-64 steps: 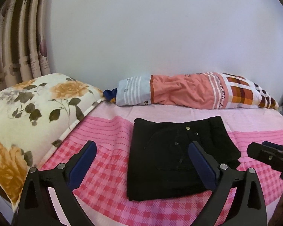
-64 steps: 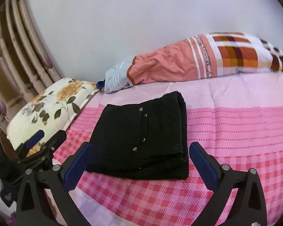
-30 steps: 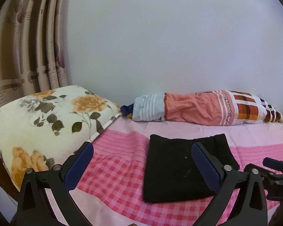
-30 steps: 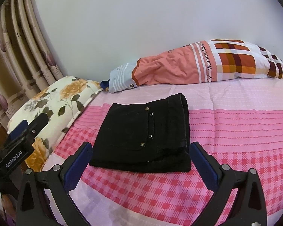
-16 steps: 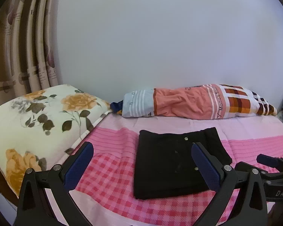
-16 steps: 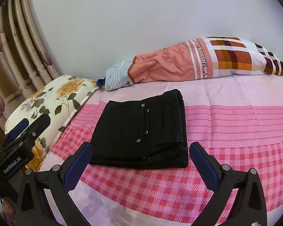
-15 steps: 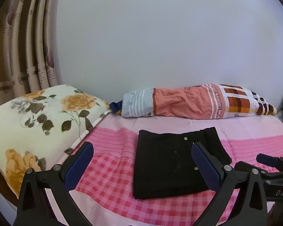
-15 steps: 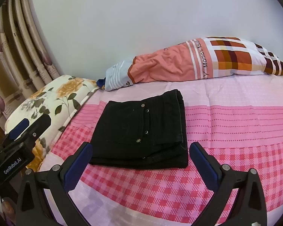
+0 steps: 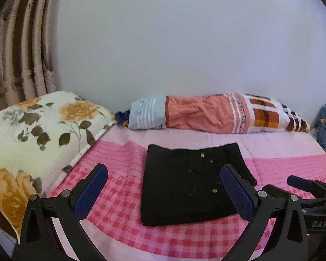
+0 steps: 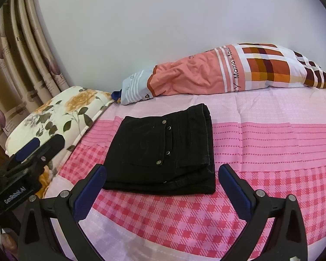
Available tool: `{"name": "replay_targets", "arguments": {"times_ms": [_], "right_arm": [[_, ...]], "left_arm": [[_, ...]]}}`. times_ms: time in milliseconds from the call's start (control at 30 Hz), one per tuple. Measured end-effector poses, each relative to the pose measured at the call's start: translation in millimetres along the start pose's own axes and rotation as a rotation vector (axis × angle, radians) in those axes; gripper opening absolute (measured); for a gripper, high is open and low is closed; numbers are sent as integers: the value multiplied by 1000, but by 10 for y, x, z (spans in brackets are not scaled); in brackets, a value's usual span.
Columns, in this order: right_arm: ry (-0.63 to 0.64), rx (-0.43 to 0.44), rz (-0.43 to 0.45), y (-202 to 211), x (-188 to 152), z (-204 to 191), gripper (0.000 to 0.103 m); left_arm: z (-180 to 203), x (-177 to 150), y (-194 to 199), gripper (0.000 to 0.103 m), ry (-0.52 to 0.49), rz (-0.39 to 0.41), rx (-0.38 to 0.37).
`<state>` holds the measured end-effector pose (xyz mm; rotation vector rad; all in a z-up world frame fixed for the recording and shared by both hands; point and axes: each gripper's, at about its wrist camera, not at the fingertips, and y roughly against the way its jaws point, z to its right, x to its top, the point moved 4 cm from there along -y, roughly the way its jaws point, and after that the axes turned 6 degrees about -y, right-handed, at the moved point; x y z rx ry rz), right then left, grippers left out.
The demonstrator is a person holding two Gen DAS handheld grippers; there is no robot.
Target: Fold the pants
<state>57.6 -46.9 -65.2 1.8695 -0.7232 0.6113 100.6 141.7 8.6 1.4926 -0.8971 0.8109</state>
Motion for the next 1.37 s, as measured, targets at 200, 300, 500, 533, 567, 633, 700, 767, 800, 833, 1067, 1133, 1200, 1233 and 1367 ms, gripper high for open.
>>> {"name": "replay_targets", "arguments": {"times_ms": [200,300,500,533,567,633,700,767,800,833,1067,1133,1200,1233,1367], "right_arm": [[0,-7,2,10,9,31,102],[-1,-7,0,13,9,39,102],[2,-8,-3,5,-3,59,102],[2,-9,-4,5,-4,61,102],[2,-10,-5,0,-6,67,102],[0,-11,-4,-2,-5,77,102],[-1,-12,-6,-9,-9,85,102],[1,-11,-11,-20,-4,82,102],[-1,-11,-15,-23,-14,90,102],[0,-10,-19,-43,-9,89,102],[-4,-15,-22,-78,-12,111,102],[-8,-18,-25,-95,-7,135,102],[-11,-17,-28,-111,-2,146,102],[-12,-18,-30,-119,-9,150,102],[-6,-17,-36,-139,-4,139,102]], "left_arm": [[27,-89,-41,103,-12,-34,28],[33,-91,-36,103,-10,-31,20],[43,-73,-28,103,-19,-23,16],[44,-76,-34,103,-18,-27,11],[46,-80,-27,103,-16,-28,9],[53,-84,-35,103,-15,-30,3],[66,-88,-47,103,-15,-35,-9],[83,-94,-56,103,-17,-38,-24],[94,-98,-67,103,-17,-40,-32],[101,-106,-72,103,-16,-41,-43],[107,-138,-83,103,-17,-4,23],[74,-138,-101,103,4,-14,9],[26,-133,-97,103,23,-6,15],[6,-134,-98,103,29,-8,14],[-64,-133,-115,103,52,-24,20]]}}
